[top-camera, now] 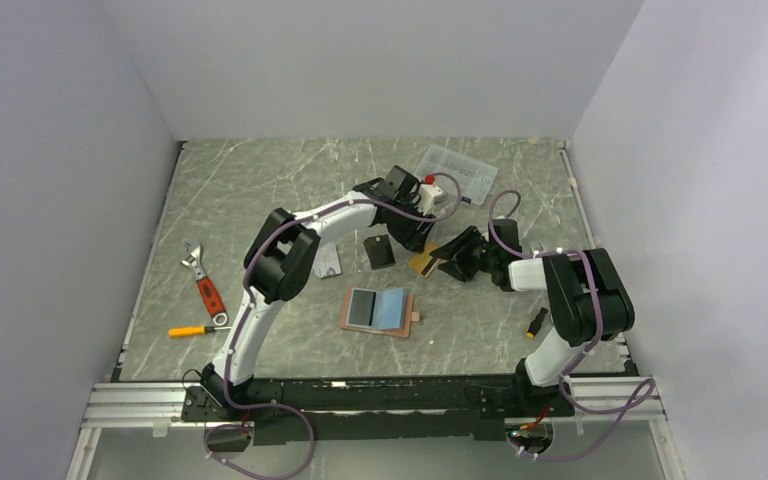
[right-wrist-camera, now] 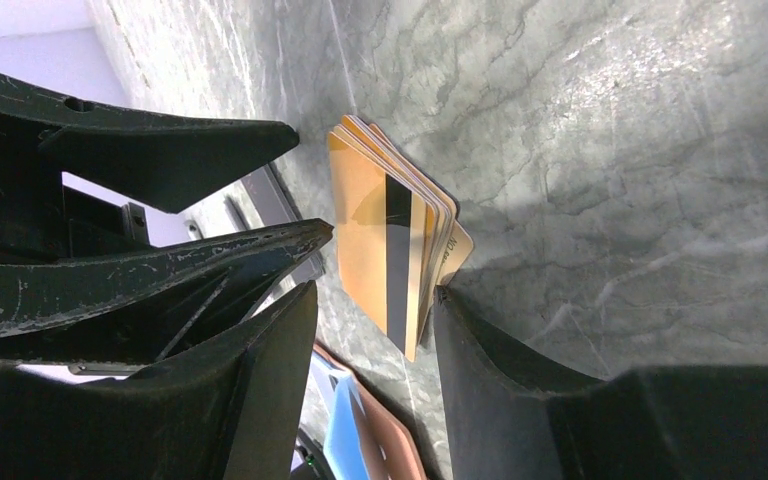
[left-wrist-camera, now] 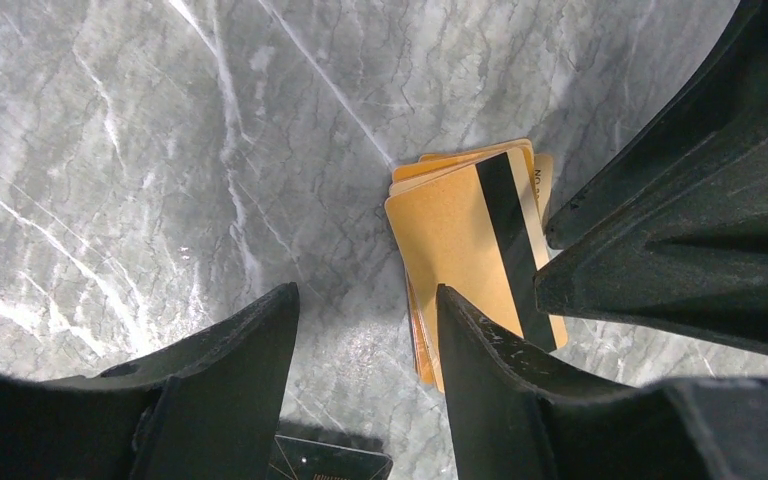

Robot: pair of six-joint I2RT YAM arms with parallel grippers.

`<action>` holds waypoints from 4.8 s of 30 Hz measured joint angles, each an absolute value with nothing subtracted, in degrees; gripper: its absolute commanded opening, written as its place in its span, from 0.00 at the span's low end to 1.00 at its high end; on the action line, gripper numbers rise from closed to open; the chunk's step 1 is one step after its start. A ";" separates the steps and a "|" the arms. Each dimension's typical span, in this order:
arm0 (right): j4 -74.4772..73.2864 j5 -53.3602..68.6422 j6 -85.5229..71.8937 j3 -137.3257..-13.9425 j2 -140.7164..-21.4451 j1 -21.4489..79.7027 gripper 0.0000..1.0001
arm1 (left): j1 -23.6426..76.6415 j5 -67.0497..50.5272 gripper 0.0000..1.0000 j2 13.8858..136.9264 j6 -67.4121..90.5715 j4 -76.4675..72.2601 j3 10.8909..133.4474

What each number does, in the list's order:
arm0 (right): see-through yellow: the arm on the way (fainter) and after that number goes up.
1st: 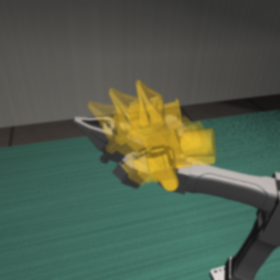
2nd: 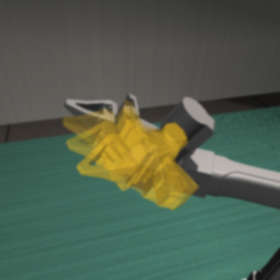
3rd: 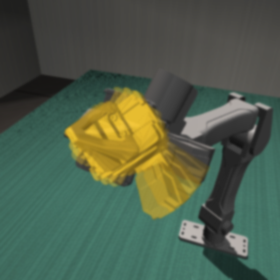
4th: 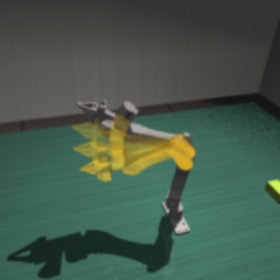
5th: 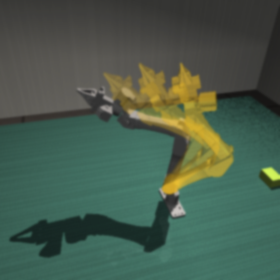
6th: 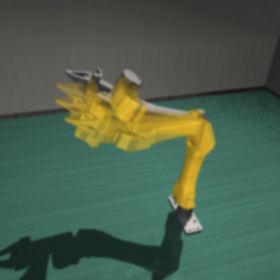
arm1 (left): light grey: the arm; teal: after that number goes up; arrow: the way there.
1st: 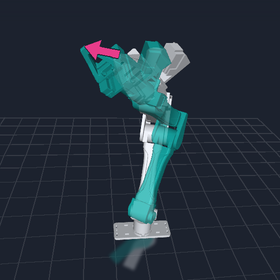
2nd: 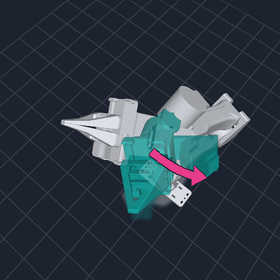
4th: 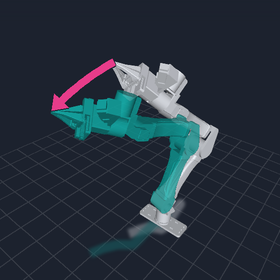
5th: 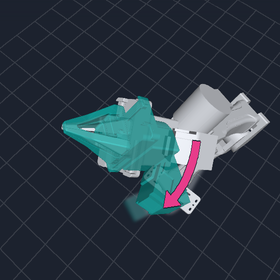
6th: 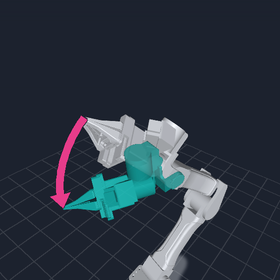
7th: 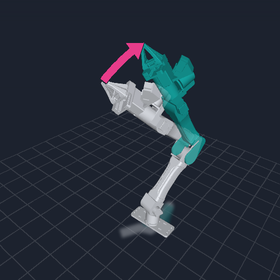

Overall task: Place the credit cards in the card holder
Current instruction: Pick up the credit card from the storage box.

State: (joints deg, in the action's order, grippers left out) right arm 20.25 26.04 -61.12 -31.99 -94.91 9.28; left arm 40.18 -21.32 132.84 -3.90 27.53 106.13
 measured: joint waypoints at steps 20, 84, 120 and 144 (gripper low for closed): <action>25.50 27.33 -62.87 -29.98 -96.09 8.64 0.51 | 43.75 -13.76 0.58 132.84 -6.87 26.59 106.08; 41.12 27.07 -66.08 -19.79 -95.96 8.05 0.45 | 45.28 -22.55 0.55 130.19 -10.02 28.47 101.91; 19.70 15.86 -55.16 -20.05 -81.19 15.75 0.00 | 39.35 -35.53 0.57 131.87 -3.75 34.33 104.09; 19.05 22.00 -50.04 -24.62 -73.60 13.67 0.00 | 33.45 -50.11 0.59 130.04 -0.32 34.65 101.16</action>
